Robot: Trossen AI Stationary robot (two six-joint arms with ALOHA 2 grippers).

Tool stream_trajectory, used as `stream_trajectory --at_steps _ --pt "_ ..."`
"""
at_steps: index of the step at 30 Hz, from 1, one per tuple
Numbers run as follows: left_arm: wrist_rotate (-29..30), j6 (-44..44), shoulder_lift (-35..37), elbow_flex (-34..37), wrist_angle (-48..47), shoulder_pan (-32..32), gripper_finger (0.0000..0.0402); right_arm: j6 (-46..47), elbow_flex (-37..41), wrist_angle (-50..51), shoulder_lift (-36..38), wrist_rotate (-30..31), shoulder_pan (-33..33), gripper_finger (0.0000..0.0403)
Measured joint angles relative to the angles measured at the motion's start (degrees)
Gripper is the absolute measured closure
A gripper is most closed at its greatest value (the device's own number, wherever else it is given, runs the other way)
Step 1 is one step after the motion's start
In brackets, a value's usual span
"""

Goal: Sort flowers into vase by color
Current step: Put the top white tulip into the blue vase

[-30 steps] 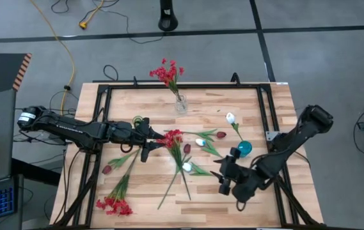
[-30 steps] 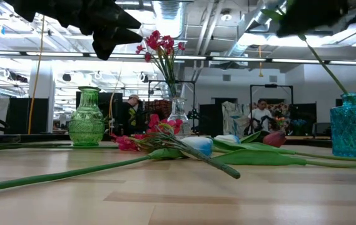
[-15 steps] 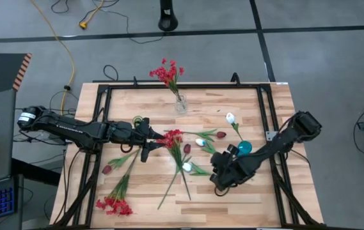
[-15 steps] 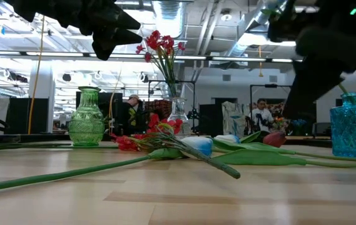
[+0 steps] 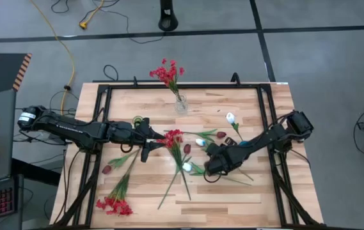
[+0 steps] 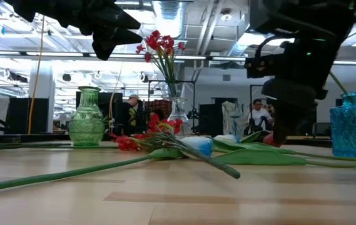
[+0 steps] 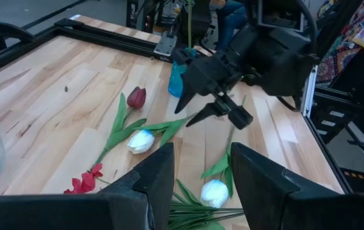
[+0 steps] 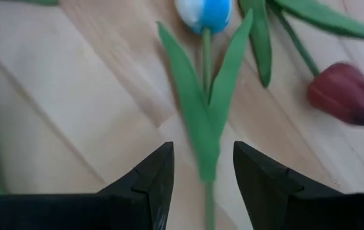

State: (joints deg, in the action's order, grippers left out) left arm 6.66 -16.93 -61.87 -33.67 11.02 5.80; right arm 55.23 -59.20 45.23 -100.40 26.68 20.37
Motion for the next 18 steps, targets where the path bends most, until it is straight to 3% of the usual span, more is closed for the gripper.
stream_trajectory --at_steps 6,18 --pt "0.0 0.0 0.0 0.0 -0.02 0.01 0.026 -3.36 0.56 -0.87 -0.24 -6.0 -3.47 0.0216" --pt "0.0 0.04 0.0 0.0 -0.02 0.0 0.026 -4.71 2.43 -1.31 -0.2 -10.3 -6.98 0.0231"
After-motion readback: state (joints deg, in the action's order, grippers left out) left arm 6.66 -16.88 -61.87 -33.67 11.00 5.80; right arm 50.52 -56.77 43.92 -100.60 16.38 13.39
